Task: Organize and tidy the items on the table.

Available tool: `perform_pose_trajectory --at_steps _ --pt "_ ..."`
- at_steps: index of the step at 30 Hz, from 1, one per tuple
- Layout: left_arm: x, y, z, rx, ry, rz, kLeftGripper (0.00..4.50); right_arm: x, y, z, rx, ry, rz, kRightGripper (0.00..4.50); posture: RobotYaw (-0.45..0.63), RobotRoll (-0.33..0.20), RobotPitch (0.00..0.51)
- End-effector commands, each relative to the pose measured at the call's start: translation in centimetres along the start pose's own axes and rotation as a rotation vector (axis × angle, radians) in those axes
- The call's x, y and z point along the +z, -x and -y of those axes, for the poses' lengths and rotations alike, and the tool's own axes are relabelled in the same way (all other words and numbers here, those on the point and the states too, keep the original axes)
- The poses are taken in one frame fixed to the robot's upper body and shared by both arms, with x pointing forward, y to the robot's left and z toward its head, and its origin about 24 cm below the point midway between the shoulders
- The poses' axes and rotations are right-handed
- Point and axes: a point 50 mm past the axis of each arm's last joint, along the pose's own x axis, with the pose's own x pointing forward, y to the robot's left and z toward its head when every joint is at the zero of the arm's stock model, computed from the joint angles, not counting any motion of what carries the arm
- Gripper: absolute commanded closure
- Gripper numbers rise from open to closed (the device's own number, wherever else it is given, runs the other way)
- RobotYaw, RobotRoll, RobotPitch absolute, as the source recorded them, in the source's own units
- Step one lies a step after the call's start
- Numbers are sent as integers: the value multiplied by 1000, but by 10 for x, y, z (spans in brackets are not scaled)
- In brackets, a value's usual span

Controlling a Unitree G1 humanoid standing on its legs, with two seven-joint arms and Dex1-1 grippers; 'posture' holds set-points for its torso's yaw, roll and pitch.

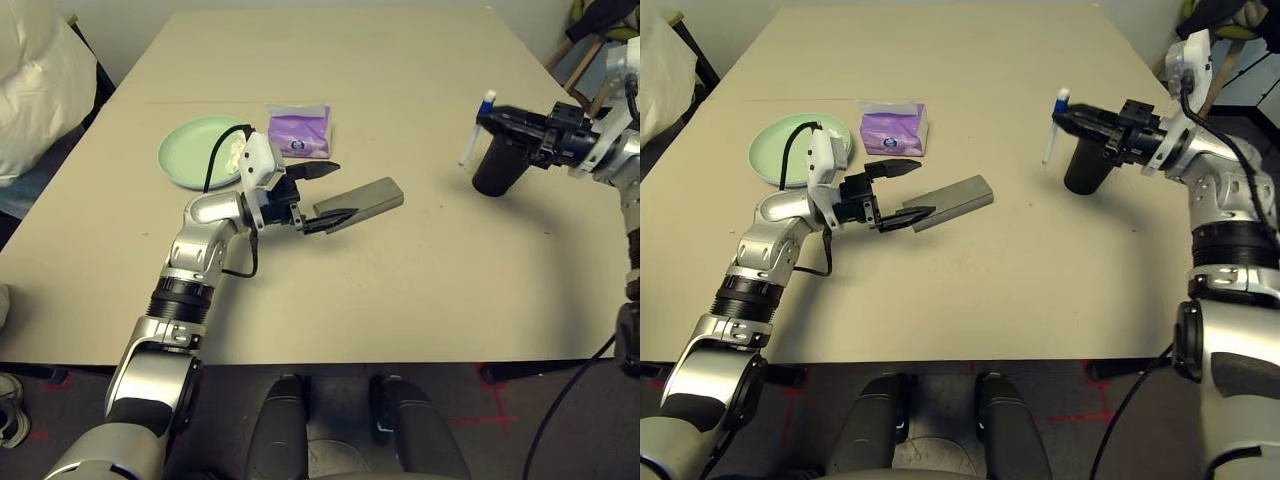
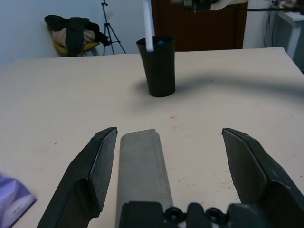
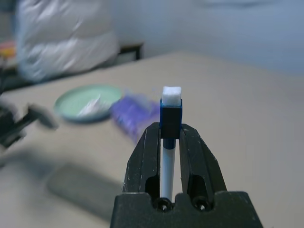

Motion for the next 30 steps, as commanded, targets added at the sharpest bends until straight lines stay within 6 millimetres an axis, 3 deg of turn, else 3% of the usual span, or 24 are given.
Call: perform_pose_trajectory --at_steps 1,9,13,16,30 --pt "0 -2 0 -3 -14 1 0 4 2 0 -141 4 49 4103 116 0 80" --pt "0 -2 0 -7 -15 -7 0 7 -5 6 -405 6 24 4103 117 0 83" --pt "0 -2 -1 -6 -16 -8 0 11 0 23 -671 62 21 4103 119 0 84" --pt "0 -3 0 -7 -15 -9 0 13 0 27 -756 74 29 4103 119 0 85" --pt "1 0 -6 14 -18 -18 0 -2 -5 19 -851 39 -51 4103 122 0 86"
